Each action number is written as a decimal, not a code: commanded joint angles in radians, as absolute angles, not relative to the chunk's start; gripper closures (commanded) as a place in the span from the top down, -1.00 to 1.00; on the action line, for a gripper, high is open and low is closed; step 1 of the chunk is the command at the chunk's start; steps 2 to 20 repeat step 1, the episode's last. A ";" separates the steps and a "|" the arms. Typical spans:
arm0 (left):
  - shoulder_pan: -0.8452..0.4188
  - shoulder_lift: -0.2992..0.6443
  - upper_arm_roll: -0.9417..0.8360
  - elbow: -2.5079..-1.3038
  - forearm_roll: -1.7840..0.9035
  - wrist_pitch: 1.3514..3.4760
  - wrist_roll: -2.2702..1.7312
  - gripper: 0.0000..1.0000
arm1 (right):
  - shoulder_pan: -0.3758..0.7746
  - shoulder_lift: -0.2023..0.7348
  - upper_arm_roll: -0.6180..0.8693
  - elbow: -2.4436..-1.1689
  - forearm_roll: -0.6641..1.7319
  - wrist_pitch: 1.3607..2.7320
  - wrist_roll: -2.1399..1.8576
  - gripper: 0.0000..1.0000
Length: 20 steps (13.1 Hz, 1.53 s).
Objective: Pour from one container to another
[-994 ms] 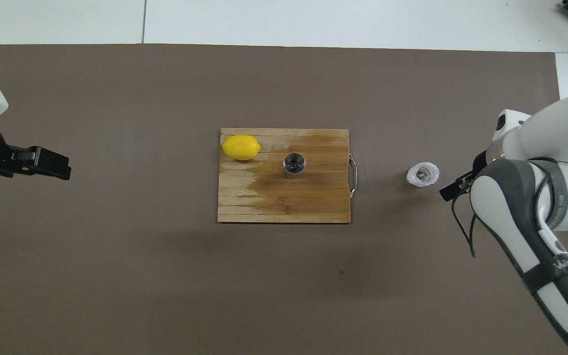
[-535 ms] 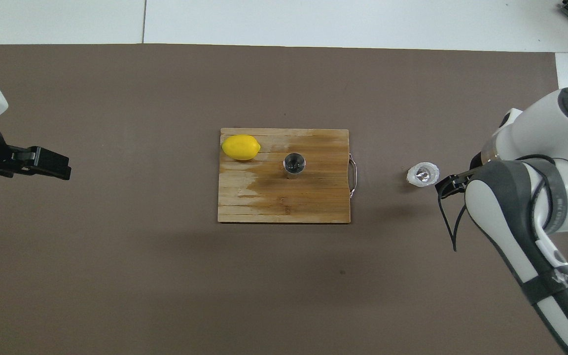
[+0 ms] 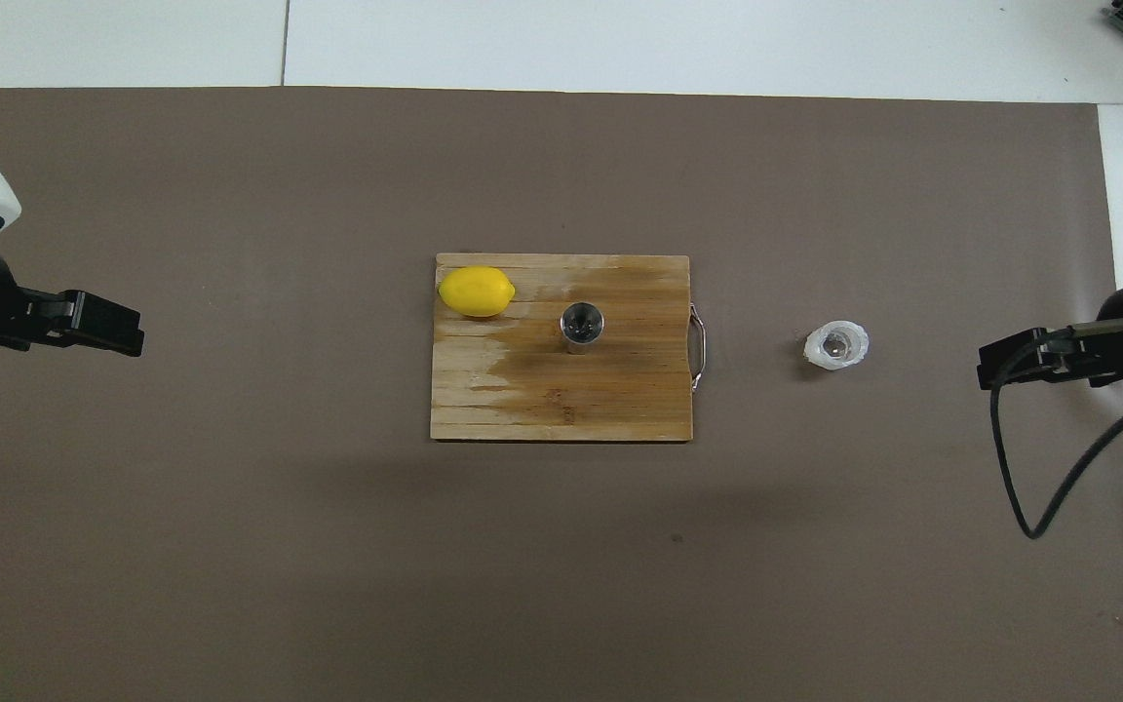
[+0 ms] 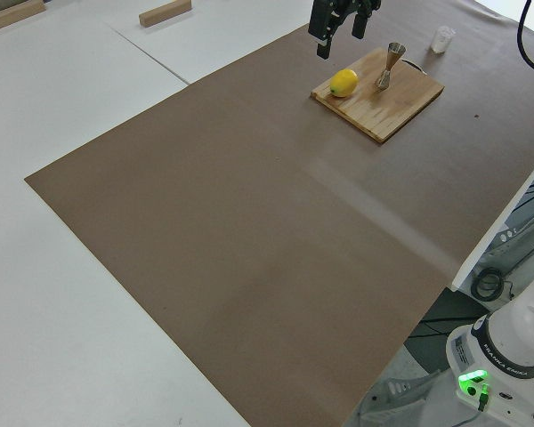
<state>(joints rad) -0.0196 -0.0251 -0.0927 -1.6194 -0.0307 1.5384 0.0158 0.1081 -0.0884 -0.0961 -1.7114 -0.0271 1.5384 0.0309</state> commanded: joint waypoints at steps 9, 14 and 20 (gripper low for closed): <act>-0.021 -0.057 -0.095 -1.652 -0.015 1.551 0.014 1.00 | 0.089 -0.074 -0.094 -1.698 -0.014 1.545 0.049 1.00; -0.021 -0.057 -0.095 -1.652 -0.015 1.551 0.014 1.00 | 0.089 -0.074 -0.094 -1.698 -0.014 1.545 0.049 1.00; -0.021 -0.057 -0.095 -1.652 -0.015 1.551 0.014 1.00 | 0.089 -0.074 -0.094 -1.698 -0.014 1.545 0.049 1.00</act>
